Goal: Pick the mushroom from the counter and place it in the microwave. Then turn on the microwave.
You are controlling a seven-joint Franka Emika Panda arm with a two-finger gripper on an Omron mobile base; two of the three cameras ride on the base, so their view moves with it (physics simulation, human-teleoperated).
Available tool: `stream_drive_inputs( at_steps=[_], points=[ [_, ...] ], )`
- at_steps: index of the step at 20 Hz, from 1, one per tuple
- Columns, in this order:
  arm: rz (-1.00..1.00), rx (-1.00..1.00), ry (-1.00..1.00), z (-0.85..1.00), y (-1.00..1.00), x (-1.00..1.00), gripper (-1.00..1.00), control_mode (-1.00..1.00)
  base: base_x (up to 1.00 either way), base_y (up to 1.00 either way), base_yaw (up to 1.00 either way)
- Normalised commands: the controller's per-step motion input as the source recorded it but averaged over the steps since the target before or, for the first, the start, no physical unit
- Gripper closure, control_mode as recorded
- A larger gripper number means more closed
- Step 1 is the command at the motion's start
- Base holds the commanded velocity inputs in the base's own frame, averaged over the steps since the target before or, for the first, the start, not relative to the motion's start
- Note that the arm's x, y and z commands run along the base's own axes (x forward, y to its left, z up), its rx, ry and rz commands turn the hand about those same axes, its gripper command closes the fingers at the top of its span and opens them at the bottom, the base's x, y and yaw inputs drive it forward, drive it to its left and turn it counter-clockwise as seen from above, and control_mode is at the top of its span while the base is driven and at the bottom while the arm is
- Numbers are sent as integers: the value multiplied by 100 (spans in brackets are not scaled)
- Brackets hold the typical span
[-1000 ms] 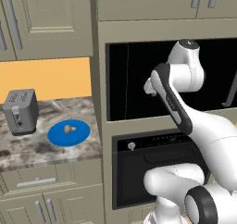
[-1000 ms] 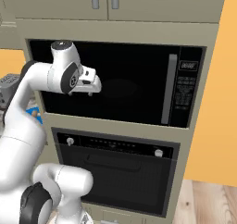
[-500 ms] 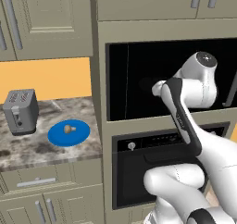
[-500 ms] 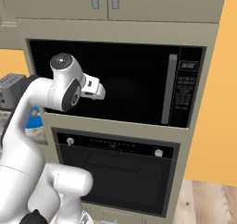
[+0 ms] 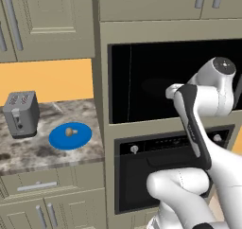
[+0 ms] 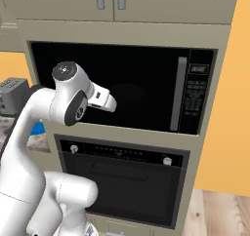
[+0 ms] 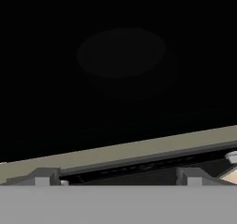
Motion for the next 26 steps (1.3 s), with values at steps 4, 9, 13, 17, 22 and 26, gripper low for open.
stream_drive_inputs(
  at_steps=[4,9,13,17,22,26],
  points=[
    [-1,0,0,11,-27,-25,-100,-100,0,0,0],
    [0,0,0,9,-30,-27,-100,-100,0,0,0],
    [0,0,0,8,-32,-27,-100,-100,0,0,0],
    [0,0,-1,7,-32,-26,-100,-100,0,0,0],
    [0,0,-9,8,-29,-25,-100,-100,0,0,0],
    [0,0,-17,8,-26,-25,-100,-100,0,0,0]
  ],
)
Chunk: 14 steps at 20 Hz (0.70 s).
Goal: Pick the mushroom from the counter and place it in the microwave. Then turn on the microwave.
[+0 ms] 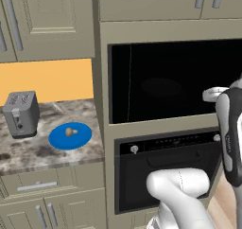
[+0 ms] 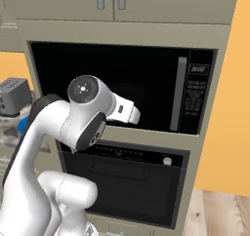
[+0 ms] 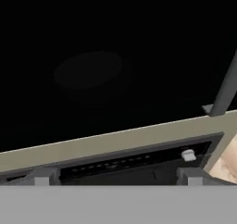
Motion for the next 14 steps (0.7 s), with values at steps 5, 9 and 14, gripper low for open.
stream_drive_inputs(
  at_steps=[5,9,14],
  points=[
    [0,0,-19,12,-27,-23,-100,-100,0,0,0],
    [0,0,-11,17,-28,-19,-100,-100,0,0,0],
    [3,0,-3,17,-30,-16,-100,-100,0,0,0]
  ],
)
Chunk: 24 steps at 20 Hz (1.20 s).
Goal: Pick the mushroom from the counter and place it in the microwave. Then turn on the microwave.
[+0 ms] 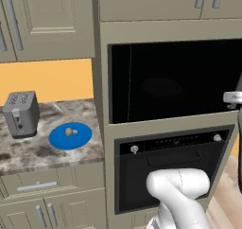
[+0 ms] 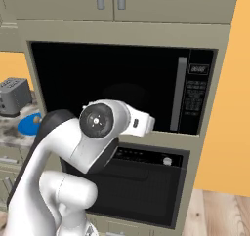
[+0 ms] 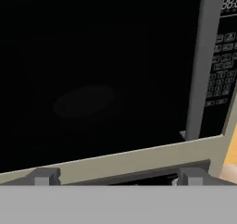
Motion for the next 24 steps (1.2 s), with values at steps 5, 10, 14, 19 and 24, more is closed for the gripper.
stream_drive_inputs(
  at_steps=[5,10,14,19,24],
  points=[
    [5,0,0,17,-31,-12,-100,-100,0,0,0],
    [7,0,0,15,-28,-4,-100,-100,0,0,0],
    [7,0,0,15,-26,0,-100,-100,0,0,0],
    [5,0,1,13,-21,2,-100,-100,0,0,0],
    [1,0,1,11,-18,10,-100,-100,0,0,0]
  ],
)
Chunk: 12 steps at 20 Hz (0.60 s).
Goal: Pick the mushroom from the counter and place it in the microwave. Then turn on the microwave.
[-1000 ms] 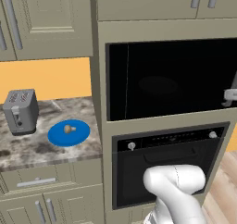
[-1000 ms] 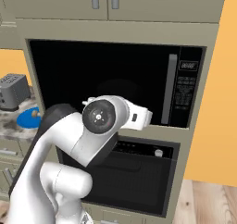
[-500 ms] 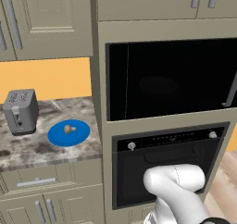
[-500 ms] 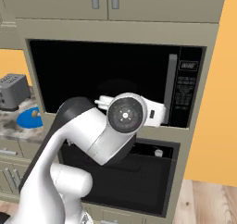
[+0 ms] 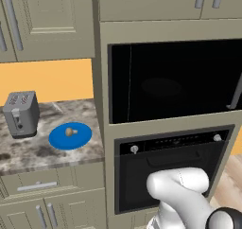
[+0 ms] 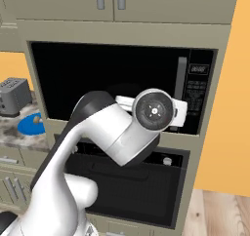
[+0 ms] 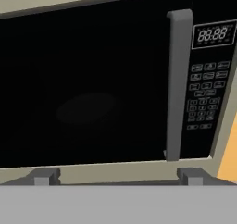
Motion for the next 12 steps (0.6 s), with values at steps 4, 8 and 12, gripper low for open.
stream_drive_inputs(
  at_steps=[4,8,12],
  points=[
    [0,0,0,7,-10,21,-100,-100,0,0,0],
    [0,0,0,3,-3,30,-100,-100,0,0,0],
    [0,0,5,3,-6,31,-100,-100,0,0,0]
  ],
)
